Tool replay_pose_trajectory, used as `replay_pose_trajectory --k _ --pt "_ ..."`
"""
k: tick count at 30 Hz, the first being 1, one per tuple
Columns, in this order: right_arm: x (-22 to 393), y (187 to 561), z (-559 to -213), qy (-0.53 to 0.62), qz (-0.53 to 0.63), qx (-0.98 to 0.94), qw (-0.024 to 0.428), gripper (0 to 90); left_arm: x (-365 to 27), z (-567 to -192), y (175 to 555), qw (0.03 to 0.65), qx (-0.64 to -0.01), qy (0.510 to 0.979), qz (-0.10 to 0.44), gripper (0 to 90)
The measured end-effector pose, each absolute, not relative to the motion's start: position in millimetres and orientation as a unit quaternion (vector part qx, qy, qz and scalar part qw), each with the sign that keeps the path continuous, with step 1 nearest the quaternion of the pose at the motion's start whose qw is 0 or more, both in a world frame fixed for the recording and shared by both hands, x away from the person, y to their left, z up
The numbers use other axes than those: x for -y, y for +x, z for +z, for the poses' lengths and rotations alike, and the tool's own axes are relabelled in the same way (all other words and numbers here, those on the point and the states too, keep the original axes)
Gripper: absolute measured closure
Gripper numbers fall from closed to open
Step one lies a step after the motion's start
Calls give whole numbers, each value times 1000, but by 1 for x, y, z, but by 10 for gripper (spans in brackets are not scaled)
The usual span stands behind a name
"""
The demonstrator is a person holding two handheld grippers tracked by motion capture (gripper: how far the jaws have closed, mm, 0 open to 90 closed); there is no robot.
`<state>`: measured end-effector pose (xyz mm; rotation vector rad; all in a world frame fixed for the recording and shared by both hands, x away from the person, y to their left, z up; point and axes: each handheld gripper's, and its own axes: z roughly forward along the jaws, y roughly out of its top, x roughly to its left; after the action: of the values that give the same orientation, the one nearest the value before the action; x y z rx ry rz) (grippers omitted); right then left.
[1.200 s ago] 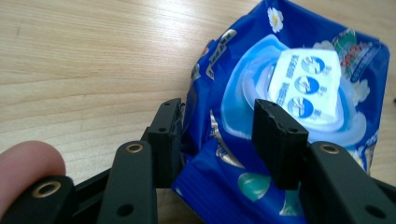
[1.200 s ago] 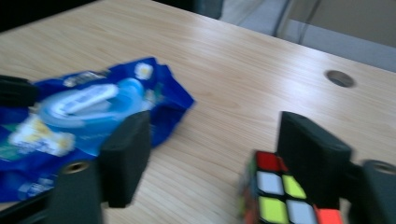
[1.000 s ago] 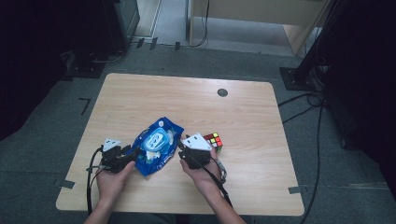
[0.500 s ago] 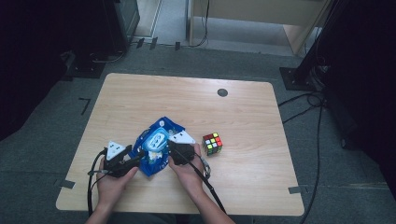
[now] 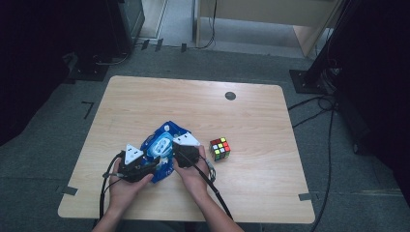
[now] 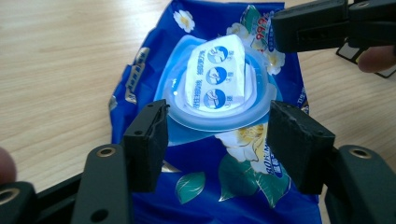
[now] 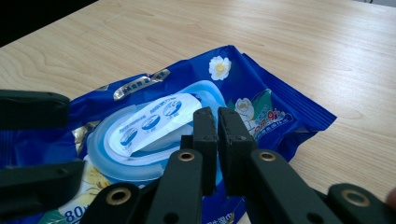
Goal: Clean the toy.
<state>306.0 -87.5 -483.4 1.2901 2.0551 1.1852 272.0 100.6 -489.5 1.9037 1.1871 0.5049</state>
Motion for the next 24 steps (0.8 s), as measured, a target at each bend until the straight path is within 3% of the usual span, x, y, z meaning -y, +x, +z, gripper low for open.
replay_pose_trajectory --k 14,17,24 --pt "108 284 -495 464 415 -753 213 806 -82 -472 313 387 -482 766 176 383" --pt "106 284 -501 464 409 -757 212 793 -71 -470 319 363 -480 774 195 339" --pt "102 281 -510 462 402 -762 210 780 -57 -480 338 312 -481 790 215 332"
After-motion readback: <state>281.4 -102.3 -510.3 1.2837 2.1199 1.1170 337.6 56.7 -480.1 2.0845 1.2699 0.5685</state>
